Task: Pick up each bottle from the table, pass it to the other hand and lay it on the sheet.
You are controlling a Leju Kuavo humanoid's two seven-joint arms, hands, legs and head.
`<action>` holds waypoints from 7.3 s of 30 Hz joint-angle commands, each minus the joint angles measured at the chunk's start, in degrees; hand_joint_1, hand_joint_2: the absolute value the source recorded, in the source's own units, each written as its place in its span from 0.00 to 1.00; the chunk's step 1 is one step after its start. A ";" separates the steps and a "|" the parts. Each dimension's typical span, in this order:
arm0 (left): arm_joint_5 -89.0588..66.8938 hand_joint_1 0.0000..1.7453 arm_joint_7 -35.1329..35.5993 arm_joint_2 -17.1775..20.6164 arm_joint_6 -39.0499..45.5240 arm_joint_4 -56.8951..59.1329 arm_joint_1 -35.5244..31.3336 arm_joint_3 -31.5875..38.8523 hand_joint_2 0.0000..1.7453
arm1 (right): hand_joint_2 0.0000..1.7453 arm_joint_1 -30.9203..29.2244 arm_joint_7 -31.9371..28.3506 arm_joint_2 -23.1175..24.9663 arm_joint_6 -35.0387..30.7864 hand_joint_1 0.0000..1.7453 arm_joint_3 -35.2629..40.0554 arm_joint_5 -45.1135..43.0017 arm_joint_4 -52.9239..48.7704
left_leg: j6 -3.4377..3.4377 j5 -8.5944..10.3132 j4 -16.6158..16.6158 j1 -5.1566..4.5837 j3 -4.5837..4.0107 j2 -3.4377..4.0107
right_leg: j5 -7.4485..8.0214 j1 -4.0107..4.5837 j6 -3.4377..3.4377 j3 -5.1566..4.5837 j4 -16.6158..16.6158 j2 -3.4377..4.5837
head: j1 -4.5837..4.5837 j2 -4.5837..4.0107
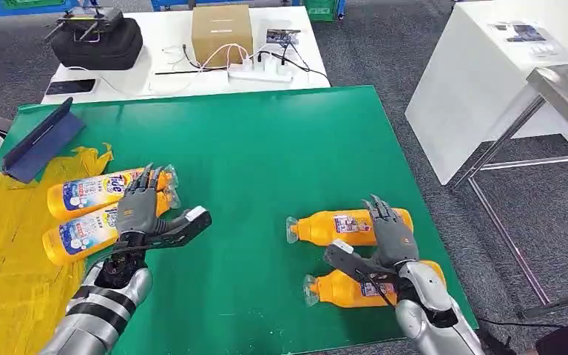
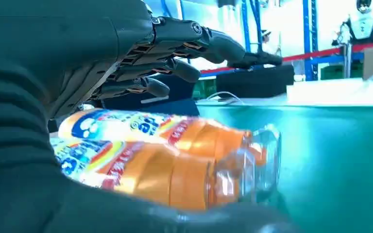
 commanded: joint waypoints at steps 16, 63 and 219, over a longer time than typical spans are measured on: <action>1.48 0.00 -1.24 -1.06 0.07 -2.16 0.16 1.83 0.00 | 1.00 -1.36 0.53 -0.63 1.11 0.00 1.32 0.62 4.24 | -0.01 -0.15 0.00 0.05 0.41 0.12 | -0.14 0.04 -0.19 0.42 0.00 0.11 | -0.02 0.00; 25.55 0.00 -16.55 -3.62 6.24 -24.52 7.49 -6.41 1.00 | 1.00 -24.85 -0.12 4.84 -14.19 1.00 6.43 19.64 49.25 | 0.20 0.13 -0.03 0.07 0.76 0.21 | 0.15 0.06 0.00 0.69 -0.09 0.07 | -0.02 0.00; -3.84 1.00 -3.18 16.39 -15.31 -34.18 10.72 -2.48 1.00 | 1.00 8.52 -18.47 15.56 -20.00 0.00 3.82 -8.20 -16.43 | -0.10 -0.11 -0.06 0.13 0.20 0.29 | -0.10 0.05 -0.14 0.05 0.01 0.30 | 0.00 0.00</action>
